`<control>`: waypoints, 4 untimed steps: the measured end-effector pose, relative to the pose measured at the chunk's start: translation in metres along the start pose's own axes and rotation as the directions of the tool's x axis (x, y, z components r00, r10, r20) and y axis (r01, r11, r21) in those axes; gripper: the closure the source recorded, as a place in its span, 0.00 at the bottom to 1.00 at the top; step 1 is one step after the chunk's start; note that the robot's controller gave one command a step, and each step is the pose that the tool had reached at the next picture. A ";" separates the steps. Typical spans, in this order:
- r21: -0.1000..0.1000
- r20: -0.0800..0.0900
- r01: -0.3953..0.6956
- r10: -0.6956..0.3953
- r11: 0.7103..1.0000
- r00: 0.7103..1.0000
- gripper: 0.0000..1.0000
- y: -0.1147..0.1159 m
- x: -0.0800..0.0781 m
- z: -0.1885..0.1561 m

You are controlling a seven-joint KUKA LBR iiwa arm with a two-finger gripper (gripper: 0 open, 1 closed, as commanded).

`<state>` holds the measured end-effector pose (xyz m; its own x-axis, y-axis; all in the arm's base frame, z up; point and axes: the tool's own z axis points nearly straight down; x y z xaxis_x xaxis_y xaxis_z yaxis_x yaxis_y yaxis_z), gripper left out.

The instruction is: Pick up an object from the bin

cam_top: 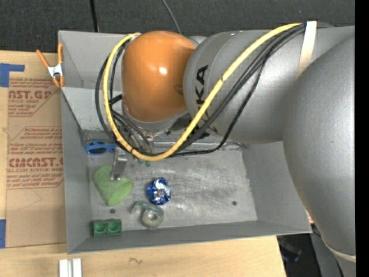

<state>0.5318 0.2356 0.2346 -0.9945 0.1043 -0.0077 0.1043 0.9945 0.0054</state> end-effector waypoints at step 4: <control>0.001 -0.007 0.412 -0.412 0.911 0.911 0.00 -0.126 -0.011 0.081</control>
Offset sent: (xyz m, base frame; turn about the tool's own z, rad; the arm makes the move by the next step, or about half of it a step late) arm -0.0193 -0.0180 -0.0843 -0.1921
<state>0.5304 0.1099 0.1533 -0.9491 -0.3150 -0.0018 -0.3150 0.9491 0.0008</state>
